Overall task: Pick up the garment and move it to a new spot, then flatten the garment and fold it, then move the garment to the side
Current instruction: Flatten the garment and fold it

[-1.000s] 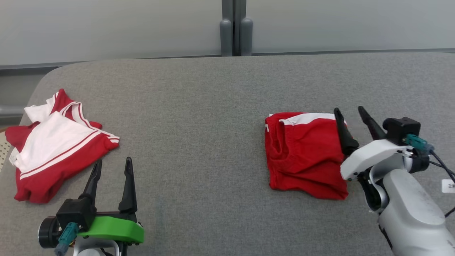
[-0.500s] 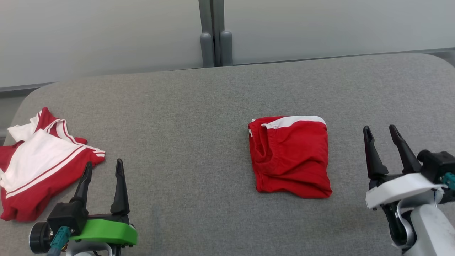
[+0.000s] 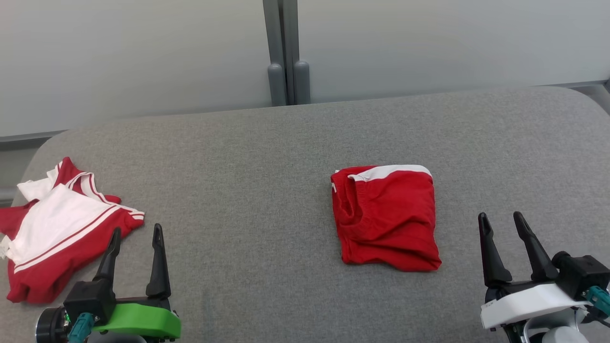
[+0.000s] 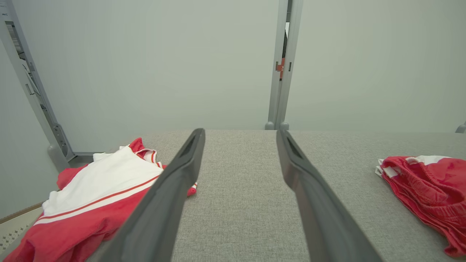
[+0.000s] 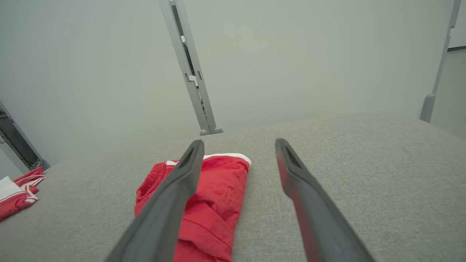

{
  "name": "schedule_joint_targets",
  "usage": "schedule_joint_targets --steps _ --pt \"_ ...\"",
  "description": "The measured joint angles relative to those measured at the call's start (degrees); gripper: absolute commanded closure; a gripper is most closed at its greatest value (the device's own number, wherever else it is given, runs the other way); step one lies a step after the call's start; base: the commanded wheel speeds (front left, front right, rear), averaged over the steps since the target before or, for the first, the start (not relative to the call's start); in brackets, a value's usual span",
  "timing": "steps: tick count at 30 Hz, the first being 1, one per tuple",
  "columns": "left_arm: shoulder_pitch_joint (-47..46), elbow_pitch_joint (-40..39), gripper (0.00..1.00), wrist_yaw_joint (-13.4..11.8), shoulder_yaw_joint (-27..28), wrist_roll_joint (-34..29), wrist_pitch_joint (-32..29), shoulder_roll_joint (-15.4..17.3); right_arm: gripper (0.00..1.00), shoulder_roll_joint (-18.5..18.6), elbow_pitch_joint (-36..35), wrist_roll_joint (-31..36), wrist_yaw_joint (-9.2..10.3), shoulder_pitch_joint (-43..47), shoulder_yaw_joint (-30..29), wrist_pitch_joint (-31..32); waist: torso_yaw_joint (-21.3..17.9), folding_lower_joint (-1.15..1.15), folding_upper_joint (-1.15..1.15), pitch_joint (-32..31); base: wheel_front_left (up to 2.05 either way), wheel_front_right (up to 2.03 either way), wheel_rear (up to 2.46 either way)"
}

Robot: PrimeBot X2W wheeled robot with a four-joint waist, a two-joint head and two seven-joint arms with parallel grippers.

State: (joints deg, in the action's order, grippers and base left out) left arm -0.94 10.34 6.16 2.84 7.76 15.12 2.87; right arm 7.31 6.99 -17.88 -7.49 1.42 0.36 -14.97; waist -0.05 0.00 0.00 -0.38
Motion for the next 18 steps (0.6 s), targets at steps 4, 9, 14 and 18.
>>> schedule_joint_targets --steps 4,9,14,18 --pt "0.4 0.0 0.00 0.2 0.4 -0.3 0.0 0.2 0.00 -0.5 -1.7 1.5 0.00 1.2 0.1 0.5 0.4 0.00 0.00 -0.4 0.00 0.00 0.00" --pt "0.6 0.2 0.00 0.3 0.6 -0.8 0.0 0.2 0.00 -1.0 -3.1 3.1 0.00 1.9 0.1 1.3 0.8 0.00 0.00 -0.6 0.00 0.00 0.00" --pt "0.9 0.5 0.00 0.4 0.7 -0.9 0.0 0.4 0.00 -1.2 -3.8 4.0 0.00 2.0 0.2 1.8 1.1 0.00 0.00 -0.7 0.00 0.00 0.00" --pt "0.9 0.5 0.00 0.4 0.8 -0.9 0.0 0.6 0.00 -1.3 -4.3 4.3 0.00 2.1 0.4 2.1 1.2 0.00 0.00 -0.7 0.00 0.00 0.00"
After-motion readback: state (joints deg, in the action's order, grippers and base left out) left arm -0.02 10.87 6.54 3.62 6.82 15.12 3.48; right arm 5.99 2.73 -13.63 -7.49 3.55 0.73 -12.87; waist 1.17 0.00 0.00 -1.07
